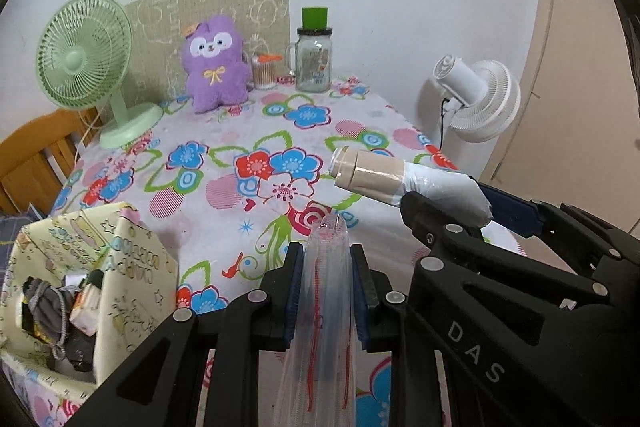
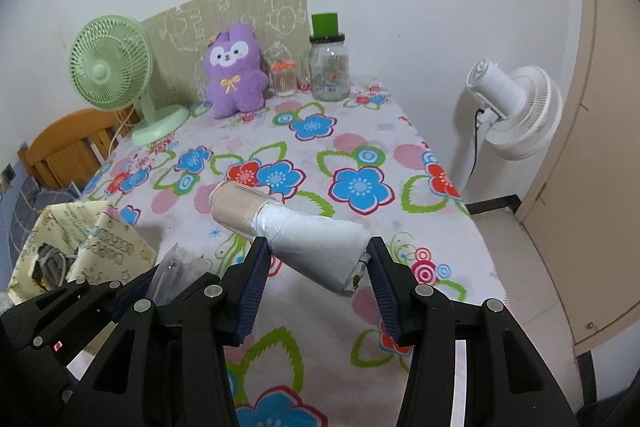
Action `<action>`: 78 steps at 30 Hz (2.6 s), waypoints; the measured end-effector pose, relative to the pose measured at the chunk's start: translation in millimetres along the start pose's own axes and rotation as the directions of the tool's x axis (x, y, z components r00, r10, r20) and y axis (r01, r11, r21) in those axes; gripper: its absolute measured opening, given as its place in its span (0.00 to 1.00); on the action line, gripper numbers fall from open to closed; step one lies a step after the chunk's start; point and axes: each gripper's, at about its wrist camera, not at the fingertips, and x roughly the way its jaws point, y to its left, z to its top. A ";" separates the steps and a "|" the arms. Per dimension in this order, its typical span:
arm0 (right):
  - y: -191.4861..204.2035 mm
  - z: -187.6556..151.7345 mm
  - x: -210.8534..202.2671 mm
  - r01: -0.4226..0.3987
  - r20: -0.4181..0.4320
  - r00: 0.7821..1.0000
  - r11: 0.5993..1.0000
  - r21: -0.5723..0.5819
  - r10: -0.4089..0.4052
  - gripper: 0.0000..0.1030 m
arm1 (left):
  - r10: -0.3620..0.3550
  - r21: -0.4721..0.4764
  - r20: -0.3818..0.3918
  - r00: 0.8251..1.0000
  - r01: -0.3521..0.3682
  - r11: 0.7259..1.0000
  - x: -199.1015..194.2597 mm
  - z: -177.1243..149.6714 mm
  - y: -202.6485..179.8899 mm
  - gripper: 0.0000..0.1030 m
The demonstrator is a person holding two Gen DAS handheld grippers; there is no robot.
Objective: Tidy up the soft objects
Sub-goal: 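Carry the straw bag and white roll over the yellow box with both tools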
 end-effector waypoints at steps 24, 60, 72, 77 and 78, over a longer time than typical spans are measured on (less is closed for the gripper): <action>17.9 -7.9 -73.6 0.011 0.102 0.995 1.000 -0.002 -0.010 0.51 | -0.001 0.025 0.102 0.995 -0.001 1.000 -69.2 -11.0 0.0 0.21; 155.7 6.3 -42.4 -0.116 0.049 0.991 0.985 -0.132 0.123 0.51 | 0.137 -0.115 0.088 0.987 -0.126 0.985 -73.5 -17.0 136.5 0.21; 198.7 13.3 -11.8 -0.153 0.004 0.988 0.973 -0.170 0.156 0.51 | 0.149 -0.161 0.038 0.988 -0.141 0.977 -49.5 -15.4 187.6 0.22; 208.3 14.2 -0.6 -0.160 -0.017 0.987 0.972 -0.173 0.160 0.51 | 0.146 -0.160 0.023 0.989 -0.141 0.977 -41.4 -15.6 198.3 0.27; 210.1 14.2 1.2 -0.159 -0.020 0.987 0.972 -0.174 0.158 0.51 | 0.147 -0.160 0.018 0.989 -0.142 0.977 -38.3 -15.5 200.8 0.29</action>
